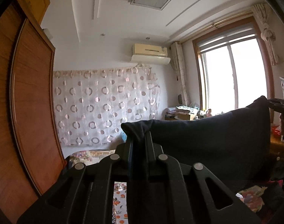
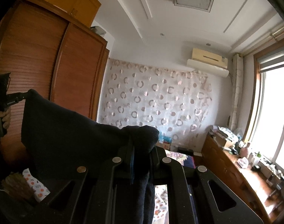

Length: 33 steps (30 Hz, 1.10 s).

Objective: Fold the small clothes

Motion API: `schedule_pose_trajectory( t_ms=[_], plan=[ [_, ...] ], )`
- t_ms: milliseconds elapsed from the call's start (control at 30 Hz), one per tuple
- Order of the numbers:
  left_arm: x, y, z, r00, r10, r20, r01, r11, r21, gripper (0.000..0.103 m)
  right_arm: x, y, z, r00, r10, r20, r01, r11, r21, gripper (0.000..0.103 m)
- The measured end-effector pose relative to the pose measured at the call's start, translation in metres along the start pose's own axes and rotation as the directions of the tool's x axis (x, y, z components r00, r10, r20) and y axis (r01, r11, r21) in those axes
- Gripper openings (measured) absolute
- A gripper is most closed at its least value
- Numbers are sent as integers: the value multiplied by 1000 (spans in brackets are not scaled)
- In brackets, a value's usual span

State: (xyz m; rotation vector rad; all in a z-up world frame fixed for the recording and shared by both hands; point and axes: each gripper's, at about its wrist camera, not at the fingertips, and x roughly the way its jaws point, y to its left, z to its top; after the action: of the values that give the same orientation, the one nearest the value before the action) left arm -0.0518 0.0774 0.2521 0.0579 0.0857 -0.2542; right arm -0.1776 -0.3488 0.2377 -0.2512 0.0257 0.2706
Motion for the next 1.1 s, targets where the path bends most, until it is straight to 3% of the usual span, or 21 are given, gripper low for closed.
schedule_pose_trajectory(
  t_ms=[133,267,400,500,633,867,1100],
  plan=[
    [39,0,-24,998,22,-52,-22,1000,10,11,29,-5,-4,997,-19,-70,18,1000,-13,12],
    [106,5,-69,990,27,-141,-30,999,-22,11,95,-11,-31,987,-9,-163,10,1000,8,12],
    [178,9,-120,970,16,-241,-29,998,-52,11,166,-13,-73,970,10,-241,0,999,41,12],
    [223,10,-152,947,24,-321,-46,997,-62,11,216,-17,-99,951,22,-307,4,996,84,12],
    [258,7,-174,923,35,-384,-65,996,-66,11,268,-22,-111,924,31,-381,11,994,107,12],
    [307,11,-203,883,68,-465,-100,994,-44,11,323,-45,-93,901,79,-427,-21,990,138,12],
    [343,19,-223,844,86,-529,-112,994,-17,11,359,-69,-126,864,120,-489,-38,984,174,12]
  ],
)
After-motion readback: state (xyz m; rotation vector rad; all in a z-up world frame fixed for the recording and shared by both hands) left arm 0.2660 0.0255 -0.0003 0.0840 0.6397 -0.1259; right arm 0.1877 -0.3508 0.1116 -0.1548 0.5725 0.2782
